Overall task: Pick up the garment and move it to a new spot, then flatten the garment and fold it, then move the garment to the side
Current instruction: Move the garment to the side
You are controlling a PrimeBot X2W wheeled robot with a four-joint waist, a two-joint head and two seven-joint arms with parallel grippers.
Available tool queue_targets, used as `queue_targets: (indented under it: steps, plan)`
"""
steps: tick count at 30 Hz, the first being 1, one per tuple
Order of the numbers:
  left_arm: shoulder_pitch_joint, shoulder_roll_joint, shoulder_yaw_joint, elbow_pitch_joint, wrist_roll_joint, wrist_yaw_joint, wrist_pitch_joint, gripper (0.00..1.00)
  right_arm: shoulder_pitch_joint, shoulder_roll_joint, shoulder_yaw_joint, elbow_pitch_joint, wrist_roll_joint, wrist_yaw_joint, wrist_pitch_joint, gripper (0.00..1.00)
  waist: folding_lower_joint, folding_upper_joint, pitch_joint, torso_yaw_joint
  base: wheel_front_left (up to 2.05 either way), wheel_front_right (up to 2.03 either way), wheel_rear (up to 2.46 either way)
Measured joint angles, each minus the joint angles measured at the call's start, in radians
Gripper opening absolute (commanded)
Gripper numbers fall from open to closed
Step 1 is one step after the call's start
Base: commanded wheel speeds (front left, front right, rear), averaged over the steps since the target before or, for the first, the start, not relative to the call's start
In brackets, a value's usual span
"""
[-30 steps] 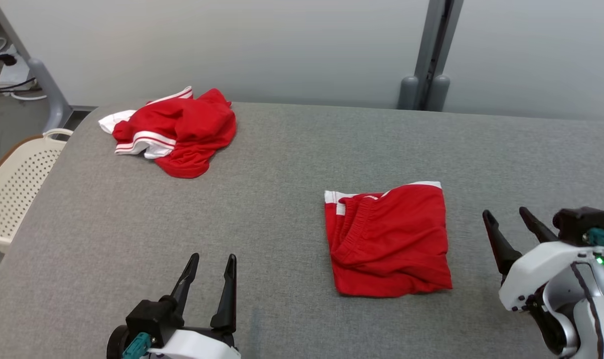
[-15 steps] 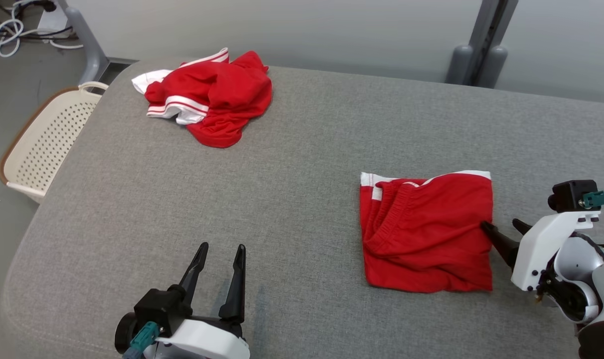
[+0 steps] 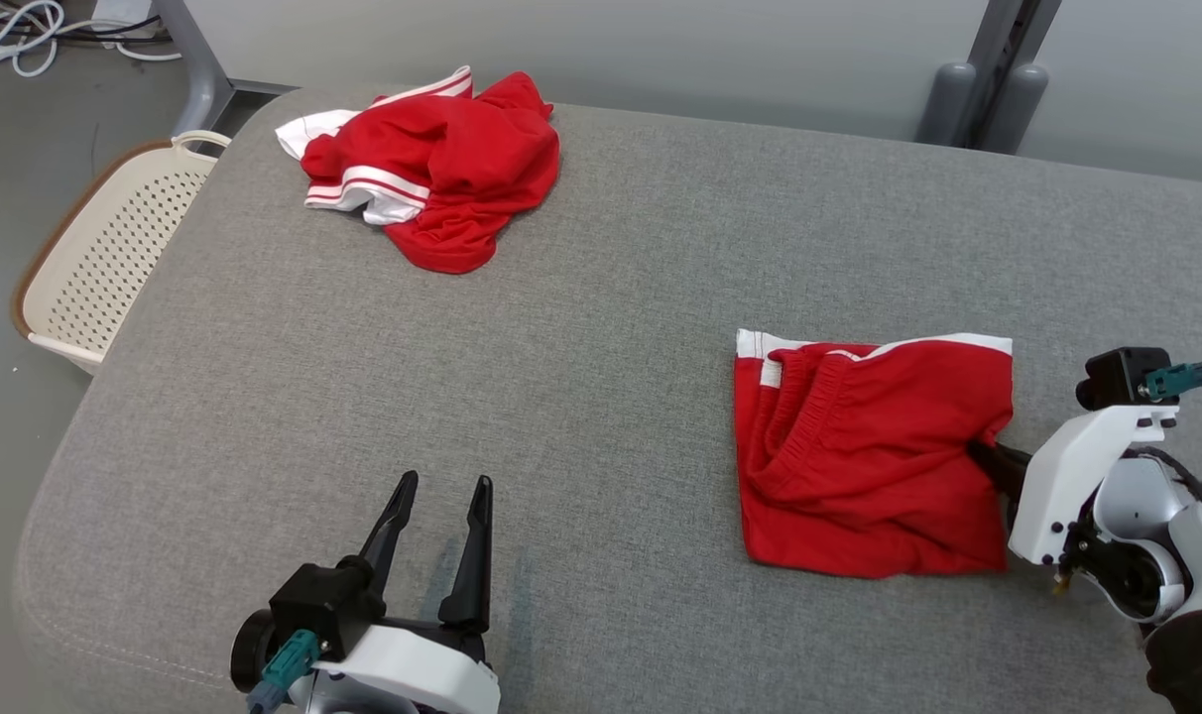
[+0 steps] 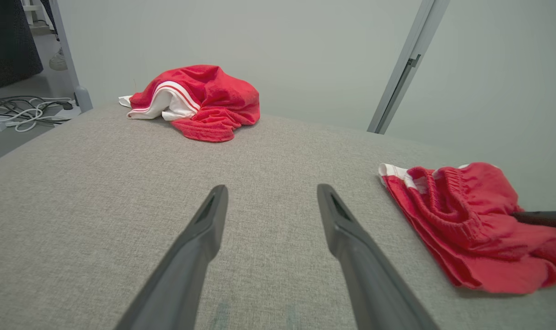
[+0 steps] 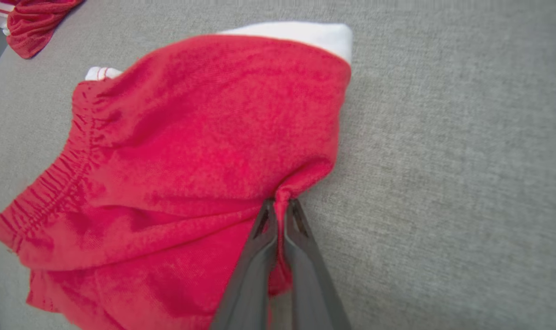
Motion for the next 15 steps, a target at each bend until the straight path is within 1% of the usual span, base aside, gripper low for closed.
queue_targets:
  steps: [7, 11, 15]
  plan:
    - [-0.008, 0.0, -0.001, -0.015, 0.008, 0.001, 0.0, 1.0, -0.053, -0.046, 0.058, 0.017, -0.001, 0.0, -0.067, 0.0, 0.0, 0.0, 0.013, -0.033, 0.0, 0.0, 0.0]
    - [-0.016, 0.0, -0.007, -0.02, 0.01, -0.001, 0.0, 1.0, -0.082, -0.077, 0.079, 0.025, -0.004, 0.0, -0.09, 0.0, 0.0, 0.0, 0.021, -0.076, 0.0, 0.0, 0.0]
    - [-0.028, 0.0, -0.016, -0.026, 0.018, -0.003, 0.0, 1.0, -0.109, -0.102, 0.084, 0.032, -0.005, 0.0, -0.113, 0.0, 0.0, 0.0, 0.032, -0.135, 0.0, 0.0, 0.0]
